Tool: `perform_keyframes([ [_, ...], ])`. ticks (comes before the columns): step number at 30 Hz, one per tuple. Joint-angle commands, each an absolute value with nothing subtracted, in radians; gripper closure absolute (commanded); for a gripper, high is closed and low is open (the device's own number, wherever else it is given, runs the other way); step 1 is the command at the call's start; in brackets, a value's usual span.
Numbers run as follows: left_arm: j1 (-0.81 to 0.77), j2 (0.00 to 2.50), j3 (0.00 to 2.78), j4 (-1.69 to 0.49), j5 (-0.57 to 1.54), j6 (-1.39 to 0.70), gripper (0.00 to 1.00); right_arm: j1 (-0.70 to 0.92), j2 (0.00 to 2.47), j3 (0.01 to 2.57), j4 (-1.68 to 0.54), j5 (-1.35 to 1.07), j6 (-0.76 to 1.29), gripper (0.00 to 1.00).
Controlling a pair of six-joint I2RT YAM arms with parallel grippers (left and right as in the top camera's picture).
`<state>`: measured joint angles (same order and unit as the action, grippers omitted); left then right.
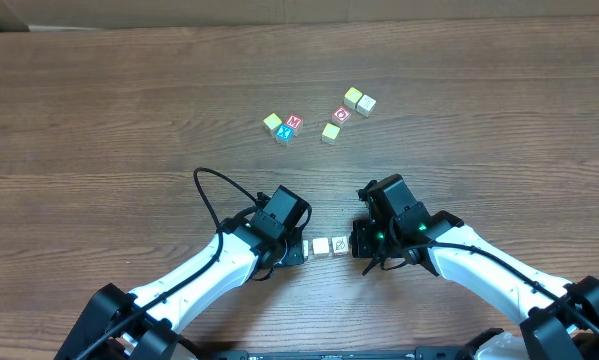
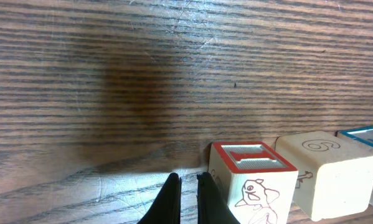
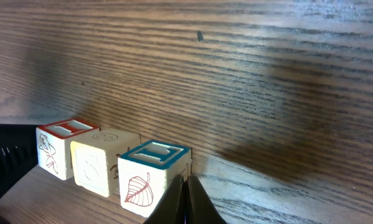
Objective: Flip 3 blocks
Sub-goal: 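Press both grippers inward against the fish and leaf ends of the row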
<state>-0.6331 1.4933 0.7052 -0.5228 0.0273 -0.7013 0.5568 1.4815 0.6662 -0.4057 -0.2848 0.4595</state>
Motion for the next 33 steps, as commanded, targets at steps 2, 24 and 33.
perform_keyframes([
  [2, -0.627, 1.504, 0.696, -0.520, 0.045, -0.710, 0.96, 0.556, 1.483, 0.661, -0.393, -0.294, 0.472, 0.96],
  [24, -0.627, 1.504, 0.696, -0.521, 0.046, -0.702, 0.96, 0.618, 1.484, 0.660, -0.382, -0.247, 0.548, 0.96],
  [33, -0.627, 1.504, 0.696, -0.506, 0.081, -0.658, 0.96, 0.618, 1.484, 0.660, -0.377, -0.249, 0.551, 0.96],
])
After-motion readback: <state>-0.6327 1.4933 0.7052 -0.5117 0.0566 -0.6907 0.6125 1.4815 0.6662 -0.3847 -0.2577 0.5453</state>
